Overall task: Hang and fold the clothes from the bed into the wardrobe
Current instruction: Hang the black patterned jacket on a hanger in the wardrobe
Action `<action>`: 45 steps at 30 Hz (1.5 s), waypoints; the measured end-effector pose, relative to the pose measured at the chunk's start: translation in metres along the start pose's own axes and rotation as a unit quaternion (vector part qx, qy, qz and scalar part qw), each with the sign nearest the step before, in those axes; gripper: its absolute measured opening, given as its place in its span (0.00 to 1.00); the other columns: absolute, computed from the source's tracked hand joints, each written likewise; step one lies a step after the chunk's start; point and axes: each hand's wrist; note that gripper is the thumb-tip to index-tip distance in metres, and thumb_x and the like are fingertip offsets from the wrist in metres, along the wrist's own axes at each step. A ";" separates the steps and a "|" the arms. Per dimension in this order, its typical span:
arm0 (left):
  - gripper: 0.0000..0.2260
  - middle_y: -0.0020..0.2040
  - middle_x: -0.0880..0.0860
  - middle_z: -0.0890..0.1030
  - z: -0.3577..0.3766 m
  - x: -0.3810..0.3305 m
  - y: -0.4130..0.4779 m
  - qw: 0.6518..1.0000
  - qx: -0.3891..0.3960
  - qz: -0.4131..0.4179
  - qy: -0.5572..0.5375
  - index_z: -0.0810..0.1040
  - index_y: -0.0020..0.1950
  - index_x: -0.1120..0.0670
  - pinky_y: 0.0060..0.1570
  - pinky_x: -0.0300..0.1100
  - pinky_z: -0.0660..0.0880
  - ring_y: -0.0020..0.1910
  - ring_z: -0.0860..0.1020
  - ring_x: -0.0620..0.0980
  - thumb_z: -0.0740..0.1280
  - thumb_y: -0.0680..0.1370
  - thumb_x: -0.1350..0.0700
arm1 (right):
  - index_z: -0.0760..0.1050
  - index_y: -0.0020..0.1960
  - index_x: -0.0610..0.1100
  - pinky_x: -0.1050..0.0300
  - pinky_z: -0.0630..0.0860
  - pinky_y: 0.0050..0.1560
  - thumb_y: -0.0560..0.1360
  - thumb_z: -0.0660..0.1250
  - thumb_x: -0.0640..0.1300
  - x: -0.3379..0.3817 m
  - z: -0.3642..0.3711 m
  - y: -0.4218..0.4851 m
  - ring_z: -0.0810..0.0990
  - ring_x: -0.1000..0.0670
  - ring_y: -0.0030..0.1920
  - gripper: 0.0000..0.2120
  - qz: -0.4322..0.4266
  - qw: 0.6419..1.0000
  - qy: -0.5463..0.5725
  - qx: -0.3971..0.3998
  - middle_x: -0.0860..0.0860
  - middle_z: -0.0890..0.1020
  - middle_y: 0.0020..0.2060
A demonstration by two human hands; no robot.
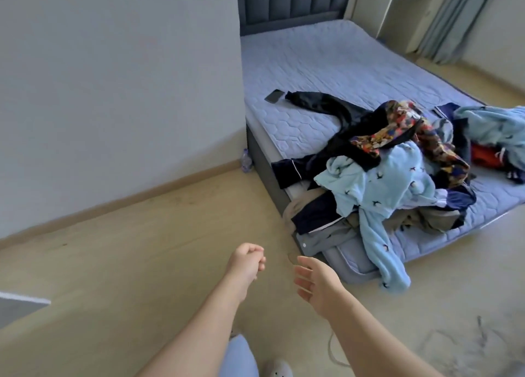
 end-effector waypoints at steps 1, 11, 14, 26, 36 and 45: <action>0.10 0.35 0.50 0.75 0.011 -0.008 0.007 1.000 0.008 0.002 0.012 0.72 0.40 0.51 0.28 0.37 0.63 0.32 0.72 0.46 0.59 0.79 0.61 | 0.75 0.55 0.43 0.57 0.69 0.37 0.76 0.64 0.44 0.007 -0.007 0.006 0.75 0.50 0.38 0.09 0.003 1.000 0.019 -0.009 0.49 0.78 0.43; 0.08 0.37 0.50 0.75 0.094 -0.111 0.102 0.989 0.095 0.033 0.112 0.73 0.44 0.54 0.31 0.36 0.65 0.33 0.72 0.44 0.57 0.79 0.62 | 0.75 0.54 0.39 0.49 0.73 0.59 0.78 0.63 0.42 0.119 -0.039 0.079 0.78 0.42 0.53 0.09 -0.012 0.990 0.113 -0.083 0.43 0.79 0.57; 0.08 0.38 0.50 0.75 0.111 -0.155 0.139 0.982 0.114 0.040 0.143 0.73 0.45 0.54 0.31 0.34 0.66 0.33 0.72 0.44 0.56 0.79 0.62 | 0.72 0.63 0.40 0.49 0.75 0.54 0.78 0.63 0.43 0.156 -0.037 0.110 0.76 0.46 0.48 0.15 -0.013 0.986 0.136 -0.095 0.46 0.79 0.55; 0.08 0.39 0.48 0.77 0.217 -0.232 0.248 0.947 0.167 0.062 0.269 0.74 0.45 0.51 0.35 0.36 0.68 0.37 0.75 0.45 0.57 0.79 0.60 | 0.70 0.65 0.43 0.53 0.73 0.50 0.79 0.61 0.44 0.255 -0.071 0.205 0.77 0.46 0.53 0.15 0.032 0.977 0.166 -0.126 0.48 0.77 0.53; 0.10 0.51 0.53 0.77 0.375 -0.270 0.320 0.908 0.141 0.130 0.372 0.75 0.47 0.50 0.34 0.38 0.70 0.41 0.74 0.49 0.56 0.78 0.61 | 0.71 0.58 0.43 0.55 0.72 0.45 0.79 0.59 0.44 0.309 -0.165 0.281 0.75 0.49 0.43 0.09 0.048 0.965 0.210 -0.152 0.48 0.77 0.52; 0.33 0.75 0.53 0.56 0.469 -0.275 0.360 0.817 0.080 0.196 0.537 0.50 0.75 0.54 0.67 0.54 0.58 0.74 0.55 0.55 0.63 0.77 0.47 | 0.72 0.61 0.42 0.55 0.73 0.49 0.78 0.62 0.43 0.316 -0.201 0.311 0.76 0.49 0.45 0.13 0.098 0.940 0.282 -0.163 0.47 0.78 0.52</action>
Point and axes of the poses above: each hand's wrist, its own y-axis towards the middle knuckle, its own z-axis out of the palm, x = y × z
